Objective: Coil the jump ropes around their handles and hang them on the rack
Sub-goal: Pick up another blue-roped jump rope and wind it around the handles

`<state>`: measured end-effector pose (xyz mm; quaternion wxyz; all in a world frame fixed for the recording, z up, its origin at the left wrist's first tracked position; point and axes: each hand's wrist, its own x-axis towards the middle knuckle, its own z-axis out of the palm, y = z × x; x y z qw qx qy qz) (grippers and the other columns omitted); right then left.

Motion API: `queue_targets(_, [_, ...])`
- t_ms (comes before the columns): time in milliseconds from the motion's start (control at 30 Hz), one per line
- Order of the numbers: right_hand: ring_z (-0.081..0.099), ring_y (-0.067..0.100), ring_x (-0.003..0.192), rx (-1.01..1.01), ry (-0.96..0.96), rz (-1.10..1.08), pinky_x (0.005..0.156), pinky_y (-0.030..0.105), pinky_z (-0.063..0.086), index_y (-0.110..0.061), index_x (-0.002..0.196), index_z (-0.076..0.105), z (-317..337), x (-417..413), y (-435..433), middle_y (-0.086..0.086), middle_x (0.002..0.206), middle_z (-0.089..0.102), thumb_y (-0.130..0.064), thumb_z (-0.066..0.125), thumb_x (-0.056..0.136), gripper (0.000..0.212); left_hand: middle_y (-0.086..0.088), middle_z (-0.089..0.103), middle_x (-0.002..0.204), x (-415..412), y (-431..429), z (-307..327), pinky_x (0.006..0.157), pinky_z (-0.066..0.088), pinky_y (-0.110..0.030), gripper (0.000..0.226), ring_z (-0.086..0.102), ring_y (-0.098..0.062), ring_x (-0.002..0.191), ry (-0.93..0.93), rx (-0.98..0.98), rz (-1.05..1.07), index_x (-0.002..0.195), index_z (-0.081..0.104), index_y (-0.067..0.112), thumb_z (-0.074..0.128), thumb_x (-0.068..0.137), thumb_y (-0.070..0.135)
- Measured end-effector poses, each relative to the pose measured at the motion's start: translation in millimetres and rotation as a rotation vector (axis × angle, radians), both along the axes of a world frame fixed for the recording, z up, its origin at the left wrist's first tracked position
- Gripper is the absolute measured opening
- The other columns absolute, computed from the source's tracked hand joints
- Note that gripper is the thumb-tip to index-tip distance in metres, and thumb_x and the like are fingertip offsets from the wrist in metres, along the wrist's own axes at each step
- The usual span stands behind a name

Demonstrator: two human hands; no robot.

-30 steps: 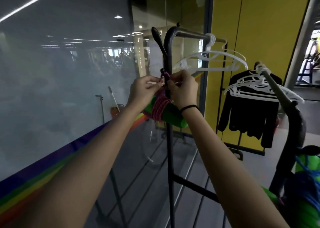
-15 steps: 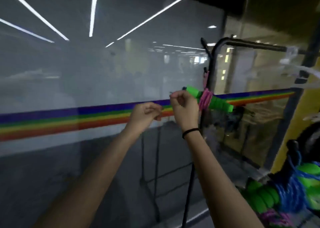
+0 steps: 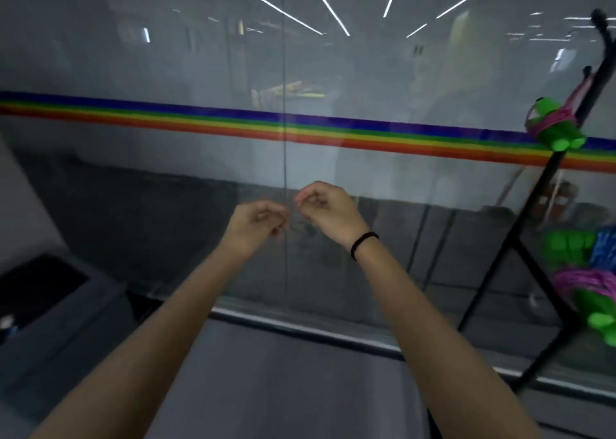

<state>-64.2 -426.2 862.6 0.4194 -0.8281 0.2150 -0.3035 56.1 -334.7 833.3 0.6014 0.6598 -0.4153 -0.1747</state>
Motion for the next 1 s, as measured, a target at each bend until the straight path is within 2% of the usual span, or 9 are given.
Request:
queue_targets(100, [0.058,0.016,0.076,0.006,0.043,0.074,0.073,0.03,0.047,-0.02,0.08,0.06,-22,-1,74,-0.008,0.071,0.058,-0.011,0.056,0.085,0.01,0.01,0.065,0.048,-3,77,-17,0.047,0.048,-0.011,0.028,0.058,0.0,0.043,0.017,0.04,0.001,0.076,0.063,0.011,0.048,0.087,-0.01])
queue_targets(267, [0.056,0.01,0.062,0.095,0.071,0.108,0.065,0.026,0.045,-0.019,0.079,0.062,-80,-10,207,-0.007,0.064,0.059,-0.011,0.056,0.083,0.011,0.011,0.065,0.046,-19,219,-69,0.048,0.048,-0.01,0.023,0.058,0.001,0.045,0.073,0.09,0.057,0.083,0.063,0.006,0.046,0.088,-0.009])
queue_targets(367, [0.061,0.018,0.071,0.173,0.123,0.124,0.069,0.03,0.048,-0.019,0.079,0.061,-110,-16,276,-0.004,0.067,0.06,-0.009,0.057,0.083,0.012,0.011,0.065,0.048,-26,297,-103,0.049,0.049,-0.011,0.023,0.057,0.0,0.044,0.123,0.157,0.075,0.082,0.063,0.007,0.046,0.09,-0.007])
queue_targets(433, [0.061,0.022,0.076,0.224,0.171,0.144,0.066,0.027,0.046,-0.016,0.083,0.063,-124,-18,310,0.002,0.073,0.061,-0.008,0.057,0.083,0.01,0.01,0.065,0.047,-28,336,-117,0.047,0.049,-0.012,0.021,0.058,-0.001,0.043,0.172,0.19,0.096,0.087,0.063,0.005,0.046,0.09,-0.007])
queue_targets(533, [0.056,0.013,0.067,0.27,0.246,0.179,0.06,0.017,0.043,-0.012,0.087,0.063,-144,-12,340,-0.001,0.07,0.059,-0.009,0.055,0.084,0.009,0.01,0.061,0.041,-26,368,-133,0.043,0.046,-0.011,0.021,0.054,-0.001,0.036,0.207,0.262,0.152,0.093,0.061,0.003,0.047,0.088,-0.011])
queue_targets(700, [0.062,0.023,0.079,0.338,0.41,0.234,0.076,0.037,0.052,-0.003,0.09,0.064,-215,22,360,0.013,0.085,0.067,-0.017,0.056,0.085,0.017,0.008,0.062,0.041,-6,395,-193,0.041,0.045,-0.012,0.027,0.053,-0.003,0.035,0.255,0.337,0.261,0.071,0.064,0.008,0.05,0.085,-0.011])
queue_targets(767, [0.063,0.023,0.078,0.353,0.463,0.264,0.075,0.037,0.053,-0.008,0.088,0.063,-257,38,364,0.014,0.084,0.068,-0.015,0.057,0.084,0.011,0.007,0.063,0.042,5,402,-233,0.042,0.046,-0.013,0.035,0.054,-0.003,0.036,0.306,0.351,0.286,0.067,0.064,0.013,0.049,0.085,-0.012])
queue_targets(867, [0.063,0.02,0.075,0.365,0.545,0.287,0.075,0.033,0.052,-0.009,0.089,0.064,-328,52,375,0.009,0.08,0.066,-0.011,0.057,0.082,0.011,0.008,0.062,0.041,15,411,-303,0.043,0.047,-0.012,0.028,0.053,-0.003,0.036,0.35,0.377,0.325,0.073,0.063,0.008,0.048,0.084,-0.012])
queue_targets(1000, [0.06,0.019,0.075,0.317,0.646,0.355,0.076,0.028,0.048,-0.023,0.073,0.058,-449,70,382,0.003,0.074,0.061,-0.008,0.056,0.079,0.016,0.011,0.063,0.042,31,425,-419,0.045,0.046,-0.011,0.025,0.054,-0.002,0.037,0.328,0.429,0.323,0.077,0.065,0.007,0.05,0.083,-0.012])
